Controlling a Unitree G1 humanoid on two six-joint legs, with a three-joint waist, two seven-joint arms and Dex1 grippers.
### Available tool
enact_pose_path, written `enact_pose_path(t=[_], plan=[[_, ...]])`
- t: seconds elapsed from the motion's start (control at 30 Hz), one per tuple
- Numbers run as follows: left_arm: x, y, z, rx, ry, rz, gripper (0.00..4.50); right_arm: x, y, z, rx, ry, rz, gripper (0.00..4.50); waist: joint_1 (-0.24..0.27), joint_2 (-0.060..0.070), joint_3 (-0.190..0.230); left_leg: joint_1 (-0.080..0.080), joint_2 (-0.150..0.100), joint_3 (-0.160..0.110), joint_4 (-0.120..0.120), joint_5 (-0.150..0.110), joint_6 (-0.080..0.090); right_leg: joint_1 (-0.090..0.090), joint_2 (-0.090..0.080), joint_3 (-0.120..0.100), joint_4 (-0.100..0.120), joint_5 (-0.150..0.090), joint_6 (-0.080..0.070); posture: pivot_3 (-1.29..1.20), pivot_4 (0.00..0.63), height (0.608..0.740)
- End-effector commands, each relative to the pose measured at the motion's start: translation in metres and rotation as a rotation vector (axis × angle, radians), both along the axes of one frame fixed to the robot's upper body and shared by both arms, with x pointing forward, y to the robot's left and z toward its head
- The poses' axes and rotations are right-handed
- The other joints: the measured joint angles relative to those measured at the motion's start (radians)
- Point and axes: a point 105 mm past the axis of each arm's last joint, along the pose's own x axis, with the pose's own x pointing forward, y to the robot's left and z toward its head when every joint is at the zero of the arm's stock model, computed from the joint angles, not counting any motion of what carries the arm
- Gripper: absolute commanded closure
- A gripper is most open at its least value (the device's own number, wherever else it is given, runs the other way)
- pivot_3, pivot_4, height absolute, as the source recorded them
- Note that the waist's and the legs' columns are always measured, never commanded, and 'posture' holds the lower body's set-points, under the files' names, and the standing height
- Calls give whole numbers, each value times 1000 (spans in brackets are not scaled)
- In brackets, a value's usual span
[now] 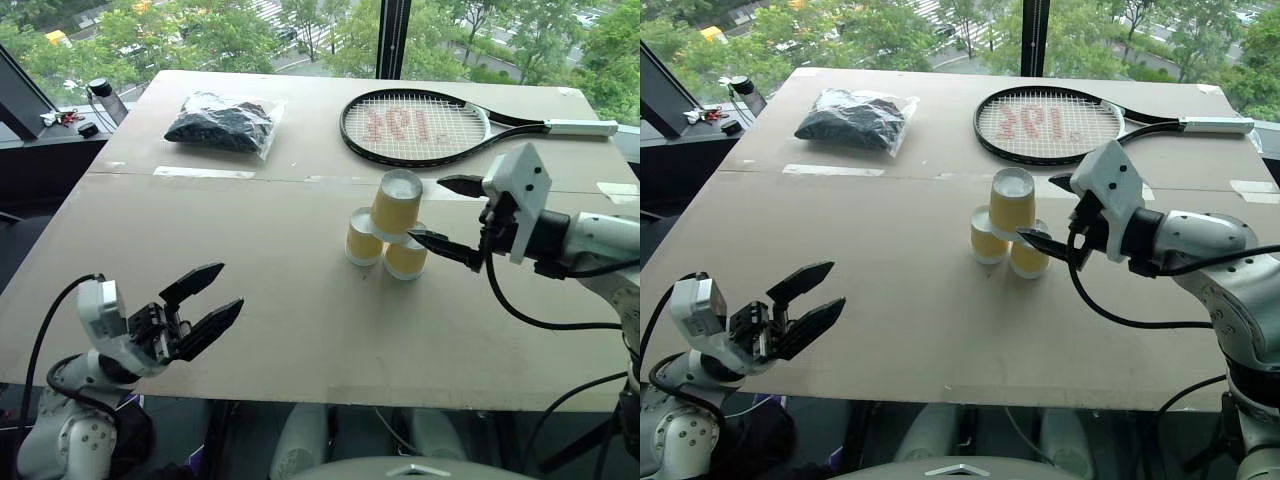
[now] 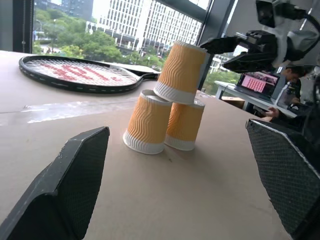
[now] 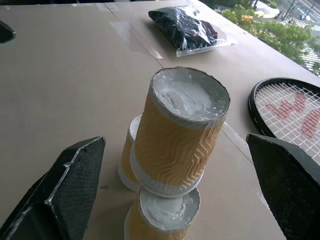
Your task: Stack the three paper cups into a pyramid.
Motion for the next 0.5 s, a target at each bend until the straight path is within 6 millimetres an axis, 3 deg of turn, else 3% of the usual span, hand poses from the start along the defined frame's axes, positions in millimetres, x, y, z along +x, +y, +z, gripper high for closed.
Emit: enact_pose_path(t=[0.03,0.23,0.37,0.5], plan=[[20,-11,-1,115,14,54,0,-18,-15,-3,29,-31,-21,19,-6,-1,-1,0,0,0,0,0,0,0,0,0,0,0,0,0,150,740],[41,-44,-3,136,76,8,0,-34,-49,-53,33,42,-181,19,15,-1,-1,0,0,0,1,0,0,0,1,1,0,0,0,0,150,740],[45,-51,-1,132,63,3,0,-40,-63,-74,62,47,-261,19,6,-1,-2,1,0,1,1,0,0,1,2,3,0,1,1,0,150,740],[51,-51,-5,144,68,113,0,-46,-74,-93,145,52,-346,19,6,-1,-2,1,1,1,1,0,0,1,3,3,1,1,1,0,150,740]])
